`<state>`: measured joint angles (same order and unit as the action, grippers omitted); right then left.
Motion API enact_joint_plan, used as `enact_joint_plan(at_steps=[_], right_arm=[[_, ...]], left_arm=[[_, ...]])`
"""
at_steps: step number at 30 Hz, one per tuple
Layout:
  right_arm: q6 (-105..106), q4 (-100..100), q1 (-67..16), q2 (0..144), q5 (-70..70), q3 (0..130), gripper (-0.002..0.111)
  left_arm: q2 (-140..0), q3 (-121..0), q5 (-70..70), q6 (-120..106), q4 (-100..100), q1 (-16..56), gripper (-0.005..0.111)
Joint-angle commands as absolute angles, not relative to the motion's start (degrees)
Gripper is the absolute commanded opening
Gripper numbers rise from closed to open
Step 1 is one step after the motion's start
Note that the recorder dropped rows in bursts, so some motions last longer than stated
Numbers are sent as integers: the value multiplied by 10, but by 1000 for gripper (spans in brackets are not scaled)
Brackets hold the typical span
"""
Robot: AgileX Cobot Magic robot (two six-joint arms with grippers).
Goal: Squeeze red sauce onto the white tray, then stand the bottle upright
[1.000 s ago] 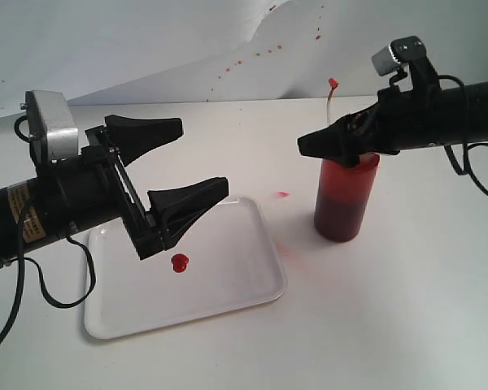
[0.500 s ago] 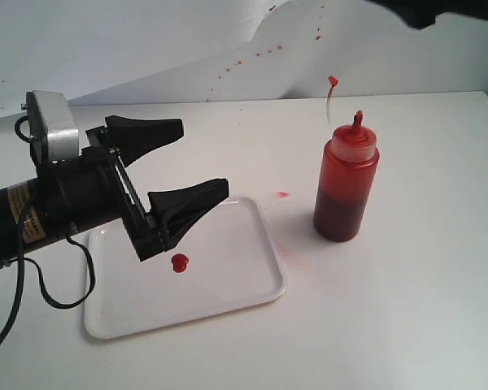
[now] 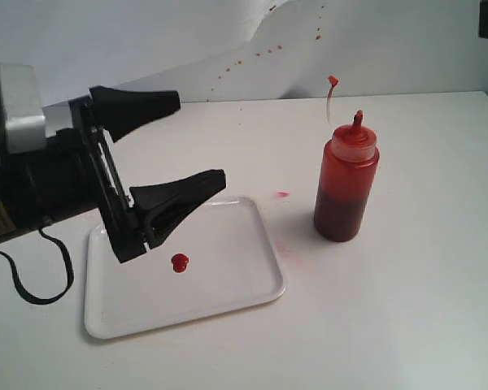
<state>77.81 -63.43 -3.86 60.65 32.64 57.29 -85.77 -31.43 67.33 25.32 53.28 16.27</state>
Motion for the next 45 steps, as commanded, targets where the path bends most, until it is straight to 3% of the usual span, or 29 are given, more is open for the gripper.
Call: enact_joint_plan(at_steps=[1,11,21,24,26,29,45], right_arm=[[774,-640,-35,553,283,529,0],[737,-640,-35,452,268,424,0],[709,-651,-35,312,224,304,0],[709,-651,-35,257,225,273,0],[709,-650,-35,227,225,256,0],[709,-635,-35,187,231,240,0],[704,-620,-35,136,233,230,0]], left_arm=[[-766,-317,603,303,532,167,104],[-576,-317,391,468,588,167,104],[-369,-316,225,799,909,167,100],[-319,-316,223,937,999,167,79],[-287,-305,231,976,999,167,52],[-248,-285,253,974,999,167,1],[-191,-253,257,971,999,167,1]])
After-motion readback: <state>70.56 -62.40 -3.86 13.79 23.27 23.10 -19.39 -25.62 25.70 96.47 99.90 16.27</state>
